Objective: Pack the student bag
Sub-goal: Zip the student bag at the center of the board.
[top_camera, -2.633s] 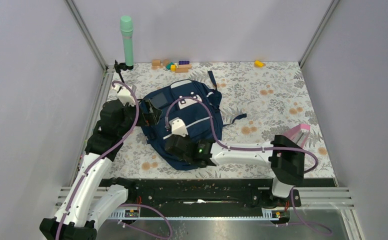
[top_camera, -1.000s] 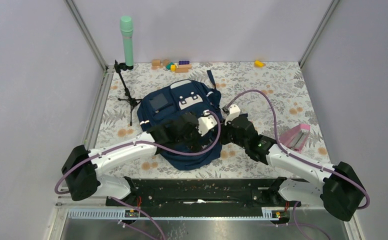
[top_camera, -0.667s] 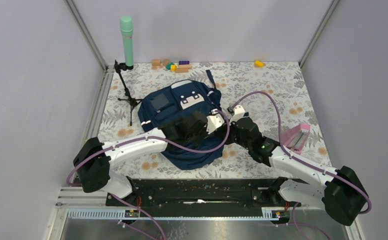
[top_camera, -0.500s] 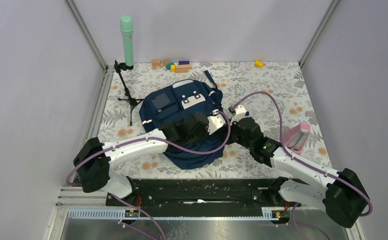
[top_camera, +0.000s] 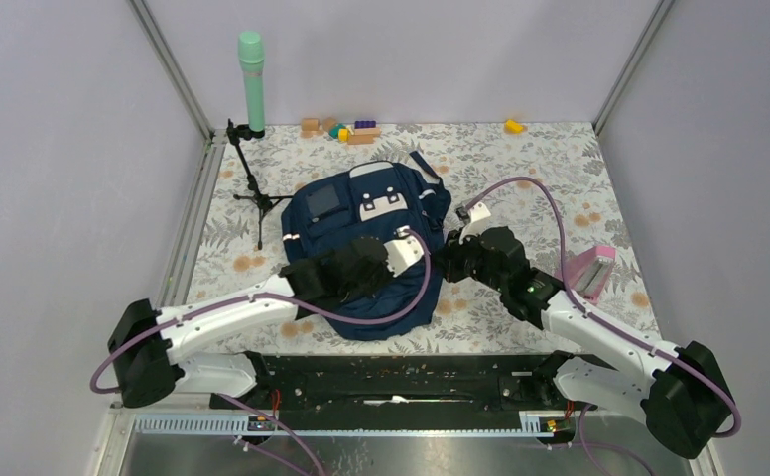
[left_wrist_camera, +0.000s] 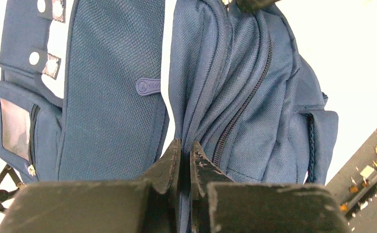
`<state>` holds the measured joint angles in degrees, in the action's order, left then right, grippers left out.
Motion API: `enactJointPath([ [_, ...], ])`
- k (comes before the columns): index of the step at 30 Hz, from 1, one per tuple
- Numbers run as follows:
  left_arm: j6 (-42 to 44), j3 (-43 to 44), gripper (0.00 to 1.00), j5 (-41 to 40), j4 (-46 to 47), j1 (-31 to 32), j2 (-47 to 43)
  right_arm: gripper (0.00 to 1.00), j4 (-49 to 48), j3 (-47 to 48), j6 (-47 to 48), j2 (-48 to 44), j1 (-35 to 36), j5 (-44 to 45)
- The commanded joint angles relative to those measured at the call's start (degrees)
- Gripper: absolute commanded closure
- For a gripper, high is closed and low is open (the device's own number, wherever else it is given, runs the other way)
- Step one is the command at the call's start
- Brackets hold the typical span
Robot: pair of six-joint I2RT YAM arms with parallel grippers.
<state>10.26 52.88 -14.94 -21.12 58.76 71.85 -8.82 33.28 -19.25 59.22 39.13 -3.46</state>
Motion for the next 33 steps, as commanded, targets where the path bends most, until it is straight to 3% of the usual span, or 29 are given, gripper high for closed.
enactJointPath([
  [1,1.2,-2.4,1.0,-2.2,-6.0,-0.2,-8.6,1.0,5.1,2.7,4.4,-0.2,-4.1,3.9],
  [8,2.5,-4.3,1.0,0.4,-6.1,0.8,-13.4,1.0,5.1,8.6,8.7,6.1,-7.9,-6.8],
  [15,2.6,-4.0,1.0,0.8,-6.1,1.0,-11.9,1.0,8.0,17.0,16.7,17.3,-8.7,-18.9],
  [20,2.6,-4.3,1.0,0.7,-5.5,1.2,-11.5,1.0,11.6,22.3,17.7,24.3,-9.2,-18.4],
  [28,0.6,-3.5,1.0,-1.6,-4.8,1.3,-9.8,1.0,11.3,23.8,17.0,23.0,-9.6,-13.4],
  [30,-1.8,-2.0,1.0,-3.8,-4.4,1.1,-7.6,0.8,11.8,23.4,16.0,21.1,-9.5,-11.1],
  [33,-5.3,1.2,1.0,-4.6,-4.1,0.6,-3.0,0.37,11.9,21.2,14.3,16.7,-9.7,-6.5],
])
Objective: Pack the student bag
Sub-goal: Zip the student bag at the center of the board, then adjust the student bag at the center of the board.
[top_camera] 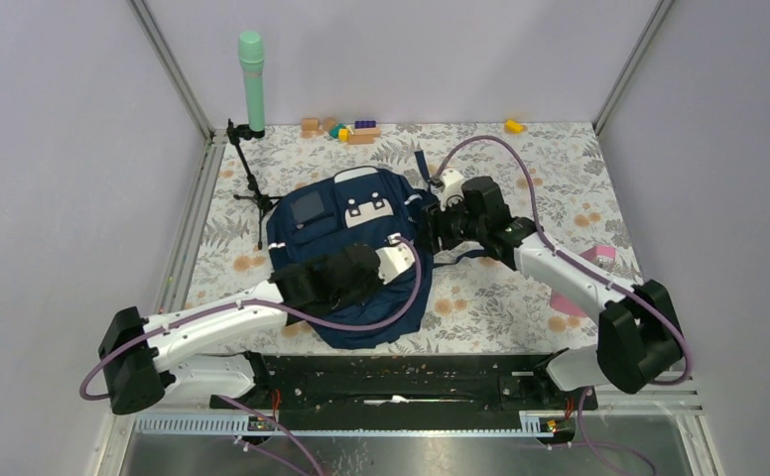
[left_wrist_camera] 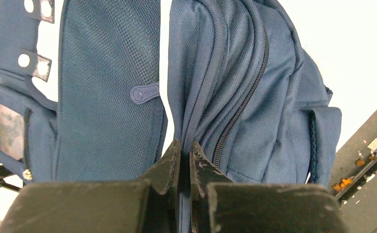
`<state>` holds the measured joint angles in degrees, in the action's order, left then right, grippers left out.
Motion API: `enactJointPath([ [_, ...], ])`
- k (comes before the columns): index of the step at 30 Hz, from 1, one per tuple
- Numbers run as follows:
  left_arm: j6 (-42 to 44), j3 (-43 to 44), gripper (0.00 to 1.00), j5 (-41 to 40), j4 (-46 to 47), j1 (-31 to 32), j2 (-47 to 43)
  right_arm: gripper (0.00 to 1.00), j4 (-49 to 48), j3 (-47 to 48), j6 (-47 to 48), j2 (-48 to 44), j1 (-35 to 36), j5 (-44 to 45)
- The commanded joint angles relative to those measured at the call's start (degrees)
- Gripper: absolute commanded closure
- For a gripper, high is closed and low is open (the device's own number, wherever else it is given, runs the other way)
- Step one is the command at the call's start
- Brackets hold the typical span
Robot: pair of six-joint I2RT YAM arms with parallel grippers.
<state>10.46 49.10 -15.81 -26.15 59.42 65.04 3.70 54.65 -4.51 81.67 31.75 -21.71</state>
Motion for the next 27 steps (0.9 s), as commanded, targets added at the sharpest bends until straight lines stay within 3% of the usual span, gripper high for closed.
enactJointPath([
  [1,-6.5,6.2,1.0,-3.7,1.2,-0.1,5.2,0.3,-0.5,-1.2,-1.1,-8.2,-2.5,13.5],
  [8,-13.5,17.5,1.0,-1.8,5.8,-2.2,15.1,0.14,4.1,-7.1,-4.1,-21.2,-5.2,19.2],
  [16,-18.0,30.2,1.0,6.1,14.1,-10.0,27.8,0.1,11.5,-11.5,-7.7,-31.1,-10.2,21.1],
  [21,-18.6,40.1,1.0,6.4,11.5,-12.6,34.6,0.08,13.8,-12.9,-8.7,-34.4,-11.0,22.1],
  [23,-18.0,40.7,0.7,7.0,11.7,-12.8,34.8,0.07,14.1,-13.3,-9.4,-35.3,-11.1,23.5],
  [26,-17.1,37.7,0.15,7.7,14.0,-12.8,32.5,0.05,14.2,-13.9,-10.8,-35.9,-11.3,24.6],
  [27,-16.9,36.4,0.04,7.4,14.8,-12.7,31.5,0.05,14.2,-14.0,-11.1,-35.9,-11.3,24.8],
])
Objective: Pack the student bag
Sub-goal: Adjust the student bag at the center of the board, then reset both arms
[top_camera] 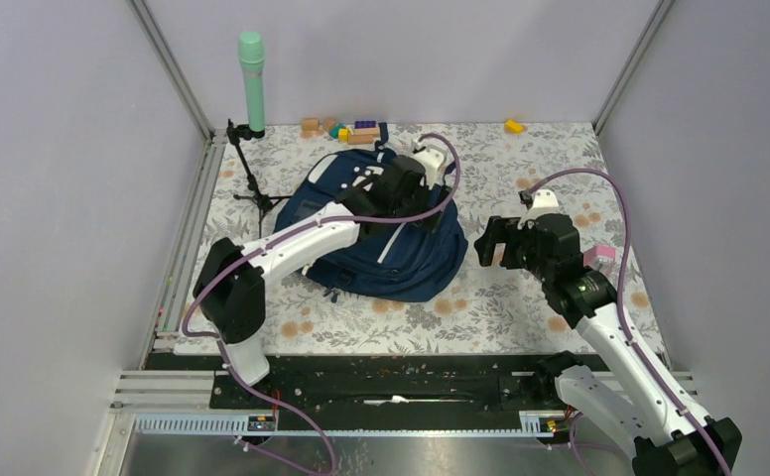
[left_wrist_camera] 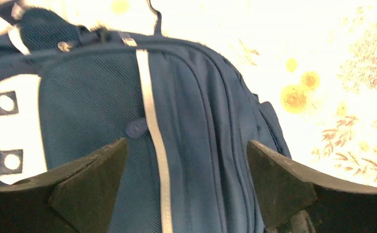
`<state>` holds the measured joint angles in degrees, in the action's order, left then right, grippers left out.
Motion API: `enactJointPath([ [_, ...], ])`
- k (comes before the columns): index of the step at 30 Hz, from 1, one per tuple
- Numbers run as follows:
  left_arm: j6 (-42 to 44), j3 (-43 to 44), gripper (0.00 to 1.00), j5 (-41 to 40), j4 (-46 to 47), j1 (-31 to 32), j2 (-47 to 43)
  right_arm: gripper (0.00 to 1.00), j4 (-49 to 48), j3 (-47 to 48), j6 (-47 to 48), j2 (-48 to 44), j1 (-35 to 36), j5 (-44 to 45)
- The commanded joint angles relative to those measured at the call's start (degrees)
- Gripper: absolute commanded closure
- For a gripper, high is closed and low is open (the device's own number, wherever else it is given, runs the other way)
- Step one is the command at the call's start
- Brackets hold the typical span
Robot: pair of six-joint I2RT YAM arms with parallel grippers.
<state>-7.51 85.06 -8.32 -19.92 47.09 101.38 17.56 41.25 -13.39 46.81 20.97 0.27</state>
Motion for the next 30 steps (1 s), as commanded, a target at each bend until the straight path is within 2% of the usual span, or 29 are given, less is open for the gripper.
enactJointPath([
  [1,1.3,-0.6,0.02,-0.3,8.9,-0.4,-6.0,0.05,0.3,-0.5,-2.4,-0.9,-0.5,3.1],
  [7,-0.7,-5.3,0.01,-3.7,3.7,-2.0,-14.2,0.0,1.7,0.8,-3.0,-1.2,-0.7,6.8],
  [10,-3.4,-10.5,0.01,-1.7,3.3,-5.1,-21.4,0.0,2.1,2.3,-1.0,-2.3,-1.2,6.9],
  [12,-4.7,-13.6,0.01,1.2,2.6,-9.2,-26.4,0.0,2.7,4.7,1.5,-3.1,-1.9,7.5],
  [15,-6.0,-15.2,0.01,4.3,-1.7,-19.0,-33.0,0.0,4.9,9.0,4.4,-4.7,-3.8,9.5],
  [19,-3.8,-17.7,0.01,1.4,-5.3,-24.1,-44.4,0.0,4.6,11.5,6.3,-9.4,-4.8,10.7],
  [23,-1.9,-24.4,0.01,-6.5,-2.9,-24.2,-57.8,0.0,-1.1,7.6,8.6,-16.6,-4.8,12.3],
  [30,-0.7,-35.0,0.01,-17.5,-4.2,-24.2,-75.8,0.0,-13.9,-8.7,13.1,-33.6,-4.8,15.9],
])
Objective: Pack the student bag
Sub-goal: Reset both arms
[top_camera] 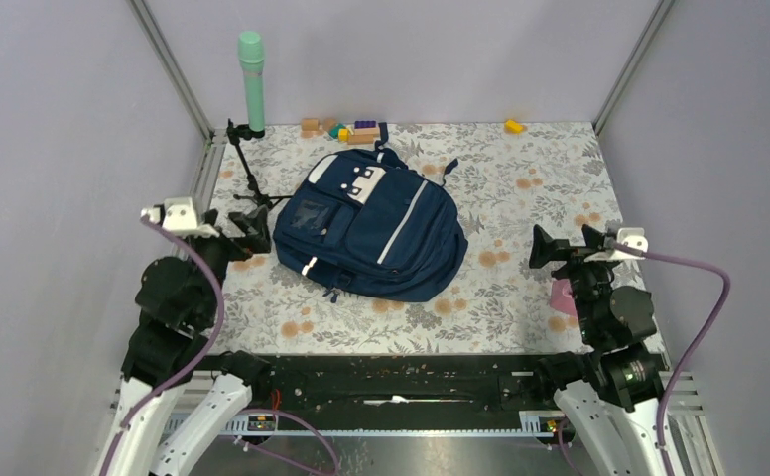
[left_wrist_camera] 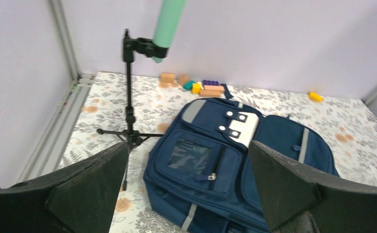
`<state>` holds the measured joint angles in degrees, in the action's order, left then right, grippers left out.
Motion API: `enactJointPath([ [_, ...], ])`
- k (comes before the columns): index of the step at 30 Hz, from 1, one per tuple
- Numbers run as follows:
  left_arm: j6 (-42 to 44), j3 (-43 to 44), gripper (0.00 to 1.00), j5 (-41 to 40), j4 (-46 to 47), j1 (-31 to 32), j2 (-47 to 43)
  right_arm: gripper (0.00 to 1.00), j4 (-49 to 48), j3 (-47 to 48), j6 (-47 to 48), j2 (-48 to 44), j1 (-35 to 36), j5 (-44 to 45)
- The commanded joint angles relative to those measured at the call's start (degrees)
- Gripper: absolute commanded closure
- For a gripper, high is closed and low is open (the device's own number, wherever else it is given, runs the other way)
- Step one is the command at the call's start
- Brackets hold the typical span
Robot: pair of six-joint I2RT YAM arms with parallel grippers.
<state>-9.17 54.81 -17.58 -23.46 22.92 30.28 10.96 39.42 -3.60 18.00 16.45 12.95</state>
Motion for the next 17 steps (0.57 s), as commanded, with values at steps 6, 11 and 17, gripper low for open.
enactJointPath([
  [6,-0.9,-10.7,0.01,-9.6,-1.8,-0.1,-12.3,0.0,-13.3,-15.3,2.8,-13.4,-0.3,5.2],
  [11,0.1,-10.4,0.01,-9.9,-1.6,-0.1,-12.8,0.0,-11.5,-13.7,3.3,-12.1,-0.3,5.6],
  [17,0.2,-10.1,0.01,-12.1,-2.5,-0.1,-12.1,0.0,-9.8,-13.2,3.1,-11.8,-0.3,5.6],
])
